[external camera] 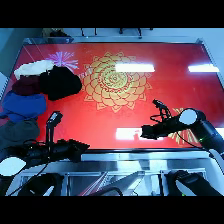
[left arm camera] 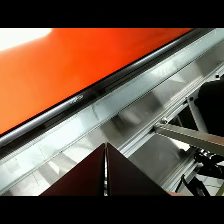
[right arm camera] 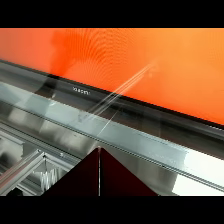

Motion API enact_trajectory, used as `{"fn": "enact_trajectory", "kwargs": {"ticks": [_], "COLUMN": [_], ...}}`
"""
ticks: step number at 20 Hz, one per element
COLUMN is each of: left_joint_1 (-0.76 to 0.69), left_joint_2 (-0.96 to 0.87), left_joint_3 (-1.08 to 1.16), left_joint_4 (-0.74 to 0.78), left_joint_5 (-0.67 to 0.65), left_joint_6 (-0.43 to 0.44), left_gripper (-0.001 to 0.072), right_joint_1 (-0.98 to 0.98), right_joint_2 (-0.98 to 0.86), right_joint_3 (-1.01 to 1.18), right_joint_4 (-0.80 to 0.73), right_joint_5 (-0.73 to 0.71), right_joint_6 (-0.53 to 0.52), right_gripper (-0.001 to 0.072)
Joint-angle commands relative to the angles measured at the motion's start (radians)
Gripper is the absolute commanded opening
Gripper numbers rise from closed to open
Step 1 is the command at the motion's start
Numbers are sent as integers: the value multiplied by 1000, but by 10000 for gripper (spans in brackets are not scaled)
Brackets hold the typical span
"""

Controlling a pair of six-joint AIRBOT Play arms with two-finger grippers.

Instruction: Fold the shirts.

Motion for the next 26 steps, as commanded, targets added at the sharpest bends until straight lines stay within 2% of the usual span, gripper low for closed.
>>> {"fn": "enact_trajectory", "kwargs": {"ticks": [1,13,20,21,22,23,26], "left_joint_1": [0,0,3,12,33,63,200], "left_joint_2": [1,1,-56,-91,-138,-192,-352], "left_joint_3": [0,0,0,1,12,31,164], "left_joint_4": [0,0,3,1,3,3,2], "left_joint_5": [0,6,175,184,182,179,169], "left_joint_6": [0,0,2,2,10,14,190], "left_gripper": [14,13,17,48,467,675,669], "right_joint_1": [1,1,1,1,1,1,1], "right_joint_2": [1,1,-16,-22,-31,-43,-76], "right_joint_3": [0,0,0,0,0,0,0], "right_joint_4": [0,0,0,0,1,1,10], "right_joint_5": [0,0,-55,-54,-54,-52,-79], "right_joint_6": [0,0,0,0,0,0,1], "right_gripper": [25,25,25,26,25,25,26]}}
